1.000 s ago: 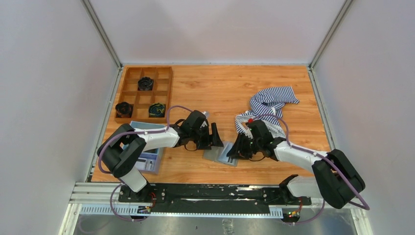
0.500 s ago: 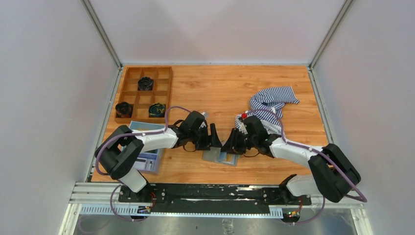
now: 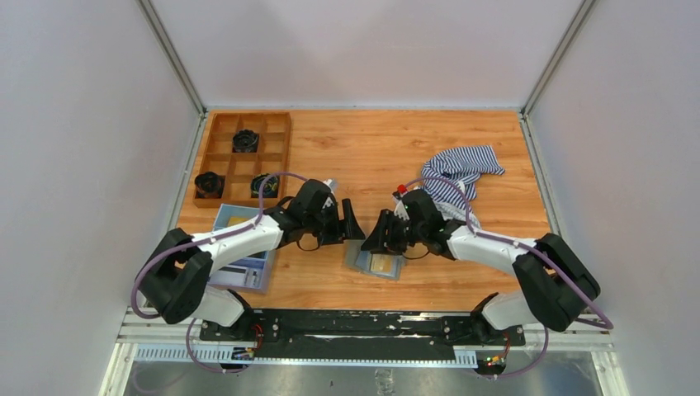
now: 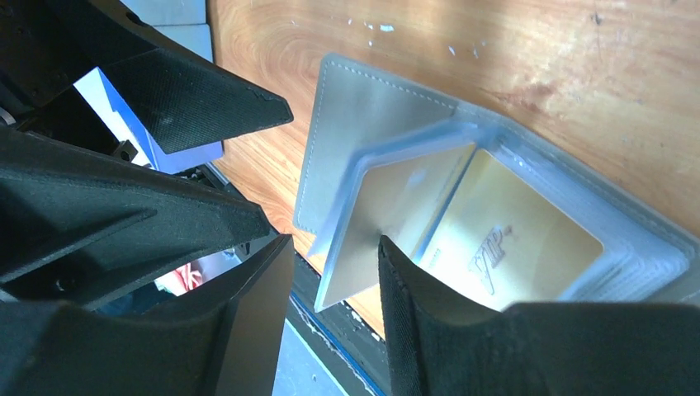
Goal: Take the credit cards out of the card holder
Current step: Open the card holder at the center of the board.
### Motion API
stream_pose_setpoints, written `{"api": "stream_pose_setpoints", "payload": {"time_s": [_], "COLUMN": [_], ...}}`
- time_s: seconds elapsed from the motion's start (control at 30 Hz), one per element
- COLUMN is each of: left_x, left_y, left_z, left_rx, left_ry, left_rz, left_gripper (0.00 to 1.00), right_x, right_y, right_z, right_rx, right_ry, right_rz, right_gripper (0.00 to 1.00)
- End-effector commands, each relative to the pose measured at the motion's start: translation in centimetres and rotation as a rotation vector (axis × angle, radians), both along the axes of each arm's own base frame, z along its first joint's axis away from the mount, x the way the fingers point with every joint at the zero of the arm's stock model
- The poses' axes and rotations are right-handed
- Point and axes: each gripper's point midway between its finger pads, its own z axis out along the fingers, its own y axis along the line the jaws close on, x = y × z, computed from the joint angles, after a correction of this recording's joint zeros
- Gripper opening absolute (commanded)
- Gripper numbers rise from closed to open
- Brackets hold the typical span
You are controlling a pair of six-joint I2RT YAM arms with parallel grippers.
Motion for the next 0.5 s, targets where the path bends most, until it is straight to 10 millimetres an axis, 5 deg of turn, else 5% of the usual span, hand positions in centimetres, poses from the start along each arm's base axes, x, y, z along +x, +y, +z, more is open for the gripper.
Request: {"api": "stream_pose_setpoints", "payload": {"time_s": [0.0,0.27,0.47], "left_x": [-0.5,0.5,0.1], "left_y": [1.7,3.2,2.4], "left_z": [-0.8,1.2,2.9], "left_rx": [0.052,0.055,-0.011], "left_ry": [0.011,-0.04,-0.049], "left_rz": [0.003,0.063,0.044], "left_gripper": [0.78,0.8,0.75], "right_x": [0.6,1.8,1.7], "right_y": [0.9,1.8,0.8], "right_z": [0.4,-0.3,-1.2], "right_rx": [0.001,-0.032,-0.074], "right_ry": [-0.038,-0.026,-0.012], "right_rz": [0.024,0.049,0.008], "right_gripper": [0.47,0.49,0.46]}}
